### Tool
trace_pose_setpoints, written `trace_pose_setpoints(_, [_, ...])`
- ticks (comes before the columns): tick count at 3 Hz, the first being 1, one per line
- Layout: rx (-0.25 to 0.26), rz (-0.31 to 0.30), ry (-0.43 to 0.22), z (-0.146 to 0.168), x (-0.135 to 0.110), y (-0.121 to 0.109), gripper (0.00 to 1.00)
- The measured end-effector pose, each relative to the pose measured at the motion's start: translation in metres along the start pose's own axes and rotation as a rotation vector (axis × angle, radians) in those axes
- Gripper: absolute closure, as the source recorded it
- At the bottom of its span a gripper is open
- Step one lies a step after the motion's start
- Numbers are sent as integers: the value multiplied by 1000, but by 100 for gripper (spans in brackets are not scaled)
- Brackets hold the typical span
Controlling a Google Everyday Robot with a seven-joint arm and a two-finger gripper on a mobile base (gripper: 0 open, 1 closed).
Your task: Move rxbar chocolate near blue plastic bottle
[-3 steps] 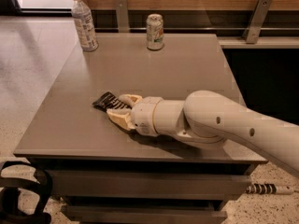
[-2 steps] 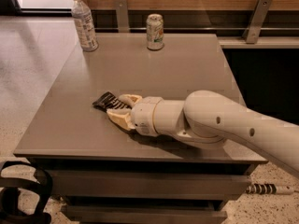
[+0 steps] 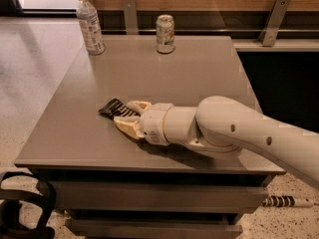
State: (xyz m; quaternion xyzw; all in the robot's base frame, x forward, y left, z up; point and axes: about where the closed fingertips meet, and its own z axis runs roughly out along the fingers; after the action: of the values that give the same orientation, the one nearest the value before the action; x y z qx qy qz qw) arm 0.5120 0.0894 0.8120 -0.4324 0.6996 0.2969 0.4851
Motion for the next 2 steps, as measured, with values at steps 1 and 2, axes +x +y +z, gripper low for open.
trace_pose_setpoints(1, [16,-36,44,-9,-18,2,100])
trace_pose_setpoints(2, [32,-161,134,-28,-68,8,100])
